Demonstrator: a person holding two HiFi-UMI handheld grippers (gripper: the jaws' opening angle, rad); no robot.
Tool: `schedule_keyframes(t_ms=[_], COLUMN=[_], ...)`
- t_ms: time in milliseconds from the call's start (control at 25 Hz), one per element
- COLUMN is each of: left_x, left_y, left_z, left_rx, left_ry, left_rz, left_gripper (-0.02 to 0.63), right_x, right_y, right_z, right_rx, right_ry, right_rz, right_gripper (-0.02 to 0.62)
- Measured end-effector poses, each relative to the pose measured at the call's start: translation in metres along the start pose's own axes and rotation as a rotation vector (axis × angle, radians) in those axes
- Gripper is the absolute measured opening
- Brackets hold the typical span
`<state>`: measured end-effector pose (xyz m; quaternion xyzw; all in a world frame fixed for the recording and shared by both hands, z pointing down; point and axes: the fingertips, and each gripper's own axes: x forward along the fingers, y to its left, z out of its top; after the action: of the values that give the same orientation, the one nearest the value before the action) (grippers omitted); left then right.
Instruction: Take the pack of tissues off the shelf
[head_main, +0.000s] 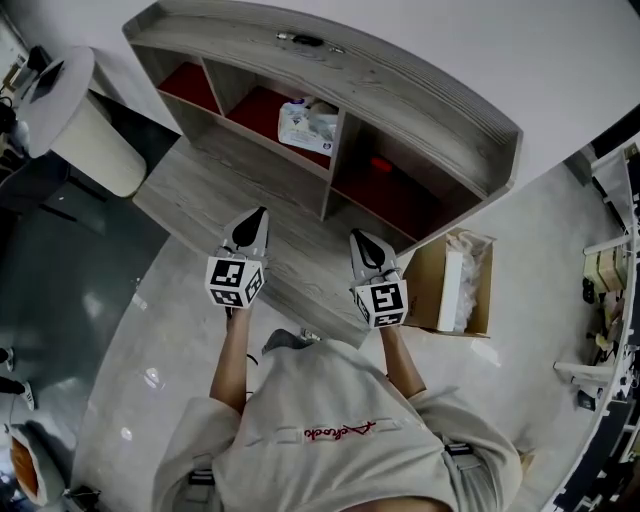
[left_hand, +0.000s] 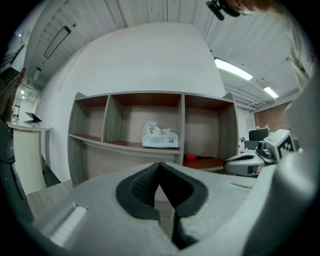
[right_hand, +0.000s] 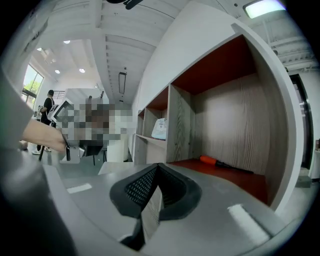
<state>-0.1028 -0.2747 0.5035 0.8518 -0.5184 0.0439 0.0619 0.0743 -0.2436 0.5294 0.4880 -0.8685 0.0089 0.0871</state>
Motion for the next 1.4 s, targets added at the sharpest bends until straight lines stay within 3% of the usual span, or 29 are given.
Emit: schedule_keyframes(t_ms=[640, 1000, 1080, 1200, 1400], left_x=[0.074, 0.12, 0.129, 0.141, 0.16], left_y=[0.041, 0.046, 0.046, 0.047, 0.046], left_z=[0.034, 0.077, 0.081, 0.079, 0.086], left_rx=[0.013, 0.05, 0.047, 0.041, 0.04], left_ry=[-0.006, -0.057, -0.047, -0.016, -0.009], left_rz=[-0.071, -0.126, -0.136, -0.151, -0.177], left_gripper=[0.0, 0.0, 0.11, 0.217, 0.249], right_x=[0.035, 0.039, 0.038, 0.036, 0.035], right_y=[0.001, -0.001, -0.004, -0.006, -0.006], right_z=[0.001, 0.001, 0.001, -0.002, -0.005], right_rx=[0.014, 0.006, 0.006, 0.01, 0.021], right_ry=[0.037, 0.053, 0.057, 0.064, 0.07], right_rz=[-0.048, -0.061, -0.068, -0.074, -0.076], right_gripper=[0.006, 0.006, 0.006, 0.006, 0.006])
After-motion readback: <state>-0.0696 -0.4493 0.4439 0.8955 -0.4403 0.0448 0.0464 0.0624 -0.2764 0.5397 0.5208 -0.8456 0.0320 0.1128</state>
